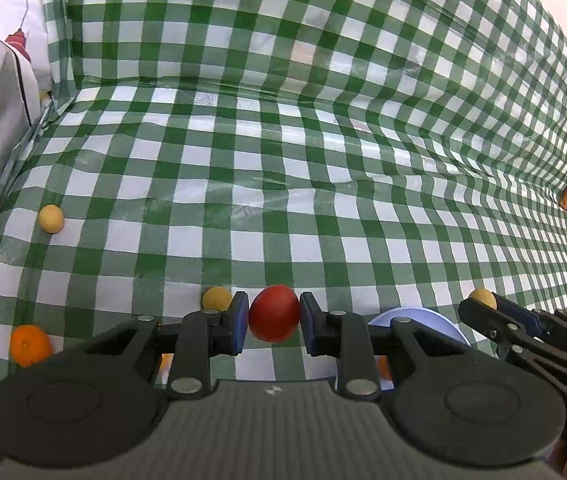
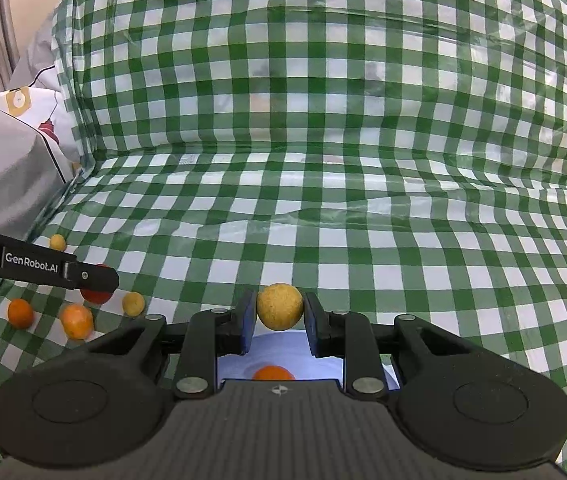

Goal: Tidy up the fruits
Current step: 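Carry the red tomato and yellow fruit over the blue plate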

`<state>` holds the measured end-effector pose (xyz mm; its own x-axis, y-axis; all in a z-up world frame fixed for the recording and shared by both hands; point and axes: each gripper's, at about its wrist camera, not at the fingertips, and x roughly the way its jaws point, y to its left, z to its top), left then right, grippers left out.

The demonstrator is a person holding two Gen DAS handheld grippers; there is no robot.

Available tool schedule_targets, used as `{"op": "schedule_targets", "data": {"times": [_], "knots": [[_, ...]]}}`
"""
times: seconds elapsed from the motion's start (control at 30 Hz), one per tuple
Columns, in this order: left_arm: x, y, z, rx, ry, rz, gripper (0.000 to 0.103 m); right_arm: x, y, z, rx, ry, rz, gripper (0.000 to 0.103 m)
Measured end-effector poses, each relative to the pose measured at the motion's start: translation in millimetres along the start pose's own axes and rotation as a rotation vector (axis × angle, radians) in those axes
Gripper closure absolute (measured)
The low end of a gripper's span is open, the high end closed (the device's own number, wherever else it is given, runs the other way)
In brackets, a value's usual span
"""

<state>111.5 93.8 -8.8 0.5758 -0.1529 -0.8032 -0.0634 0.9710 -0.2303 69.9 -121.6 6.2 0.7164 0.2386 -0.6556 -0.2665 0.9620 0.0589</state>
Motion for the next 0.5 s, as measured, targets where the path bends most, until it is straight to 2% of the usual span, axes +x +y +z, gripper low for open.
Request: {"op": "schedule_targets", "data": {"times": [0.33, 0.5], "knots": [[4, -5, 1, 0.022, 0.003, -0.036, 0.073, -5, -2, -3, -0.001, 0.013, -0.010, 0.076], [4, -17, -1, 0.061, 0.002, -0.077, 0.073, -8, -2, -4, 0.001, 0.014, -0.019, 0.076]]}}
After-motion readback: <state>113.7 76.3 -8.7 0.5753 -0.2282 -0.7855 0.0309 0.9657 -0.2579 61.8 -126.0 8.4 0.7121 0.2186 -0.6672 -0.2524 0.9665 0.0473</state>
